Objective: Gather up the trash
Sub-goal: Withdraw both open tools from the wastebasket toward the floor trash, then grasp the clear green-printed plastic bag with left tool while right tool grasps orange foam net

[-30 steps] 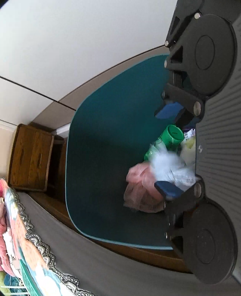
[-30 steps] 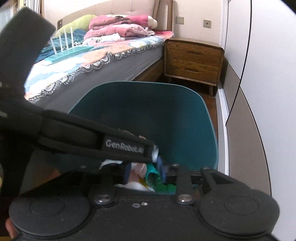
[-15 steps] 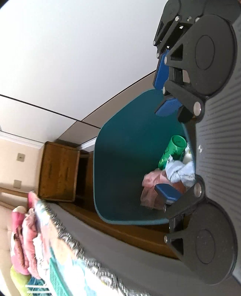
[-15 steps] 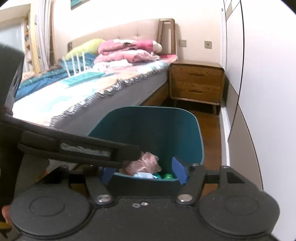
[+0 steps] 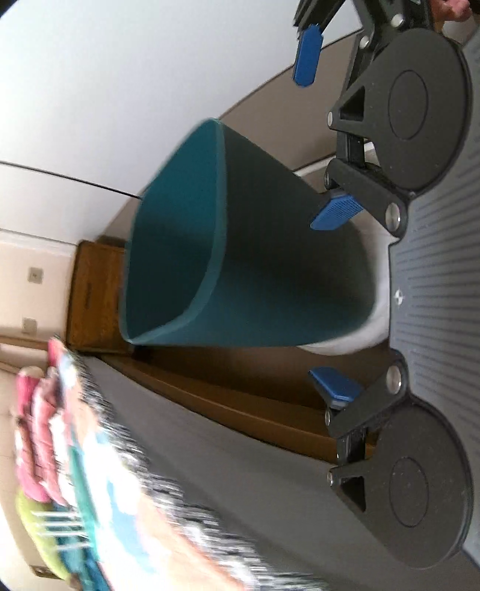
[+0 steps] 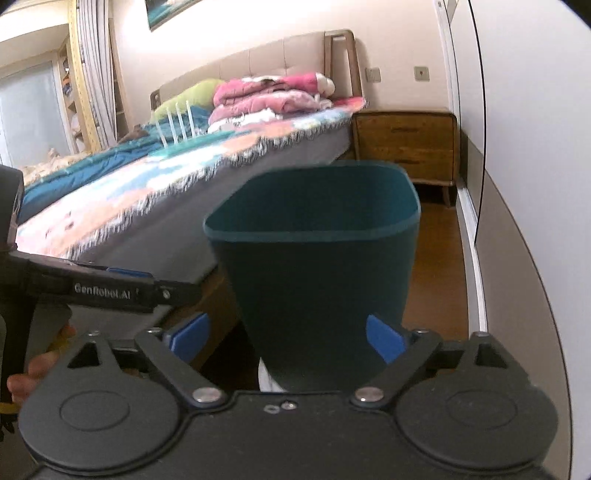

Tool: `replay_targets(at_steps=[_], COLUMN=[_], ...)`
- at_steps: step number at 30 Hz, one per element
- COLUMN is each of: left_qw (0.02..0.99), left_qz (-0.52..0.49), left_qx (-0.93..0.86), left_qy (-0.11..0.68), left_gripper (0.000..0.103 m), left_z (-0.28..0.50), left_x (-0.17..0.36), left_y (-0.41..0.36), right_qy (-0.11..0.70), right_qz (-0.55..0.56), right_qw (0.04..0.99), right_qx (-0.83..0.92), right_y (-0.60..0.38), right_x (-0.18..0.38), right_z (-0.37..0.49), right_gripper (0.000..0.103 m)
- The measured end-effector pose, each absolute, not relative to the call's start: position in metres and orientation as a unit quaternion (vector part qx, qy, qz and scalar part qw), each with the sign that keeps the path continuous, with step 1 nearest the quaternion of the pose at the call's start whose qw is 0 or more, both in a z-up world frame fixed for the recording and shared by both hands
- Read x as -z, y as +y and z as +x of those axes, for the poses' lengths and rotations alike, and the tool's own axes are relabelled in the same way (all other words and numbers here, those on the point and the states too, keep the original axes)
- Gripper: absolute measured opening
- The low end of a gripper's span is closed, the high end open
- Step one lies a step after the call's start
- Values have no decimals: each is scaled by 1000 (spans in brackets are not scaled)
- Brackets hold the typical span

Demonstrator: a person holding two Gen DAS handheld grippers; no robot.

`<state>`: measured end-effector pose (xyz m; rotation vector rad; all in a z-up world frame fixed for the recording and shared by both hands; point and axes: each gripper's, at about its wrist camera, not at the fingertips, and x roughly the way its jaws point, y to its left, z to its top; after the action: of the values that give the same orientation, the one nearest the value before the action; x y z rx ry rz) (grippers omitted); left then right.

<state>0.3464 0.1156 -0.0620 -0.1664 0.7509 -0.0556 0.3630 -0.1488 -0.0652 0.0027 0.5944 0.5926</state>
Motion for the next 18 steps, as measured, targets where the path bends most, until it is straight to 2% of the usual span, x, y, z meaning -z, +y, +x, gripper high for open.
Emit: replay_targets(at_steps=[8,12,18], left_qw=[913,898,859], left_qz=[-48,-5,1], left_qx=[-1,-11,-15], left_qy=[404,440,512], left_gripper=[81,81,81], left_z=[327,338,368], left_x=[119,170,249], left_y=[118,111,105], right_qy=[337,373,432], right_qz=[-18,-14,-16], right_qw=[897,885,863], right_qx=[-285,-278,-261], right_y=[-143,-136,-121], right_x=[121,157,214], right_z=[346,353,371], right_gripper=[98,98,96])
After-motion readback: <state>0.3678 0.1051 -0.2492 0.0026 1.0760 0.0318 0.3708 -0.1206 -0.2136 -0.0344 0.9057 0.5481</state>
